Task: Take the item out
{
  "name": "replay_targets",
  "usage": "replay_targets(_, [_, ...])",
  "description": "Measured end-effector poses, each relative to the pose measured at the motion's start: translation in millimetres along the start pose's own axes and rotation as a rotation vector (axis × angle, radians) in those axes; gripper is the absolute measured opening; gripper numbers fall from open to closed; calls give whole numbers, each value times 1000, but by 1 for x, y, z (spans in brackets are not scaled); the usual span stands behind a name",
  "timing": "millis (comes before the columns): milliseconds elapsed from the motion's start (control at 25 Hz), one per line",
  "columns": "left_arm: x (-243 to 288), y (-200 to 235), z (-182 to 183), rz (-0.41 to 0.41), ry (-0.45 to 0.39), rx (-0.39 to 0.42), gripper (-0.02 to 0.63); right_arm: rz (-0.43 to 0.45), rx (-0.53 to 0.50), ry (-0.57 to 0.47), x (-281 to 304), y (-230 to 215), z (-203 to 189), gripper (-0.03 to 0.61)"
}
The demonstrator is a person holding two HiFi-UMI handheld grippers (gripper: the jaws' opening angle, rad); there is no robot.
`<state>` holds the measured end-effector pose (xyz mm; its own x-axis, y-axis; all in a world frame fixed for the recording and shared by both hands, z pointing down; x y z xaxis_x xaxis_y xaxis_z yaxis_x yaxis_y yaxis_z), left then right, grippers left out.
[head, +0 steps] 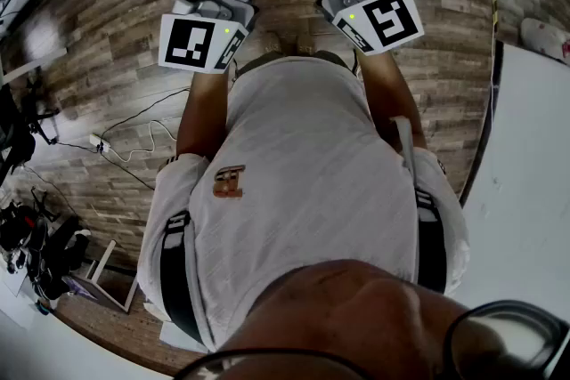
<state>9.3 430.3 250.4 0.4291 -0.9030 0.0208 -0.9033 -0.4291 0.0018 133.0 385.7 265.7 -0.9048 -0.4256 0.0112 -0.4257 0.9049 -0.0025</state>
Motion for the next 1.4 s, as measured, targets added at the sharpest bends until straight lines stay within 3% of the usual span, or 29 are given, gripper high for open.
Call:
replay_targets(280, [-20, 1, -3, 2, -8, 3, 18, 2, -7, 0, 1, 20, -2, 34])
replay_targets(480, [-27, 19, -2, 3, -9, -16, 18, 12, 33, -4, 17, 27, 0, 34])
replay_targets(720, [-36, 43, -8, 4, -3, -29, 18, -3, 8, 19, 35, 37, -6, 34])
replay_targets(1240, [-67, 144, -23, -30, -3, -37, 18, -80, -90, 66, 130, 73, -19, 34])
replay_targets(1400, [-76, 156, -28, -41, -10, -33, 18, -100, -104, 49, 141, 83, -21, 34])
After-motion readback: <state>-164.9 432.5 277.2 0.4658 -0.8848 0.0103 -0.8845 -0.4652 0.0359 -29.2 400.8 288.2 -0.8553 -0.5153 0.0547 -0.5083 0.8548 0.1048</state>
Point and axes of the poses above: the fingertips, and each gripper's own axes: x forward along the fingers, y to its left, z out of its top, the point moved 7 cm from there along -x, backward along the fingers, and after that the axes turned 8 degrees about y, right-handed, at the moved point
